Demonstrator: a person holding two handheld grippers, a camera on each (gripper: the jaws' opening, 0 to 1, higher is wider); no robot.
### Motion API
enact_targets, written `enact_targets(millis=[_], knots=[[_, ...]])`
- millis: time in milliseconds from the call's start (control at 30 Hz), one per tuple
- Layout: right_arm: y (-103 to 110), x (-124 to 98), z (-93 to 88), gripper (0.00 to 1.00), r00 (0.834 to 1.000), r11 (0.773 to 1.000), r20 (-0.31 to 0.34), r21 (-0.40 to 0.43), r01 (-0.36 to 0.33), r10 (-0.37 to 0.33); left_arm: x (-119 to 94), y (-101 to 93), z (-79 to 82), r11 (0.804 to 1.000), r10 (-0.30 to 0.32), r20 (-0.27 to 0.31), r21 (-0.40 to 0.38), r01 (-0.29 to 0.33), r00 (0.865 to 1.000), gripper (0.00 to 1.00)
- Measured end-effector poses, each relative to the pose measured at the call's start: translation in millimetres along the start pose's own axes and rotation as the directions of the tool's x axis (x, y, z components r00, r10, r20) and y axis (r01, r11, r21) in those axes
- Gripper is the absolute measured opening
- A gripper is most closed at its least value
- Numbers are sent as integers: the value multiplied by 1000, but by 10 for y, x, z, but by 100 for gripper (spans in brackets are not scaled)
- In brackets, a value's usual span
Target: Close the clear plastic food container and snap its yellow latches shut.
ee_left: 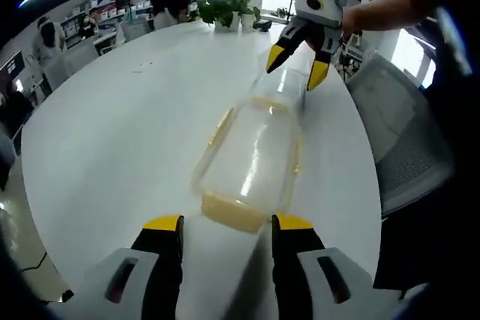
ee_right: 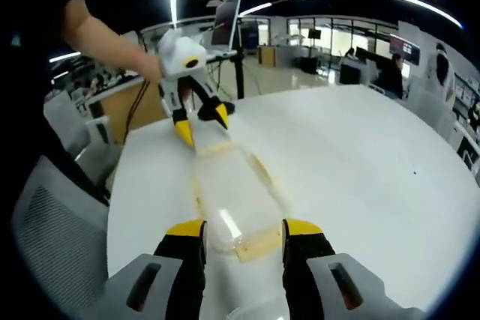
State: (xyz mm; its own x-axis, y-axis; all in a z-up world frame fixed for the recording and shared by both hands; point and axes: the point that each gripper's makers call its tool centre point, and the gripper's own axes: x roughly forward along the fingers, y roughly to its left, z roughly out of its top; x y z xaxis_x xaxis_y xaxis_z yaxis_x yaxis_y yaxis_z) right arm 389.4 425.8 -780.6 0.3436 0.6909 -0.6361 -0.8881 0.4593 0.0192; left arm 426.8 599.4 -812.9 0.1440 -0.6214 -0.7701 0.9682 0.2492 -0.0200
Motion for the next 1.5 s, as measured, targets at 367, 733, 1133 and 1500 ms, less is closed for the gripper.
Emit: enact_targets(millis=[367, 733, 1133, 1500], knots=[[-51, 47, -58, 39, 999, 1000, -48, -14, -22, 21, 98, -27, 9, 992, -33, -56, 118, 39, 998, 46], [-34, 101, -184, 39, 988, 991, -139, -102, -84, 70, 130, -31, 28, 982, -49, -85, 177, 63, 995, 44], [-113, 187, -244, 38, 967, 965, -237, -219, -147, 93, 148, -58, -17, 974, -71, -127, 203, 96, 989, 44], [-105, 263, -319, 39, 944, 949, -304, -239, -205, 127, 201, -102, -16, 970, -99, -144, 205, 128, 985, 44]])
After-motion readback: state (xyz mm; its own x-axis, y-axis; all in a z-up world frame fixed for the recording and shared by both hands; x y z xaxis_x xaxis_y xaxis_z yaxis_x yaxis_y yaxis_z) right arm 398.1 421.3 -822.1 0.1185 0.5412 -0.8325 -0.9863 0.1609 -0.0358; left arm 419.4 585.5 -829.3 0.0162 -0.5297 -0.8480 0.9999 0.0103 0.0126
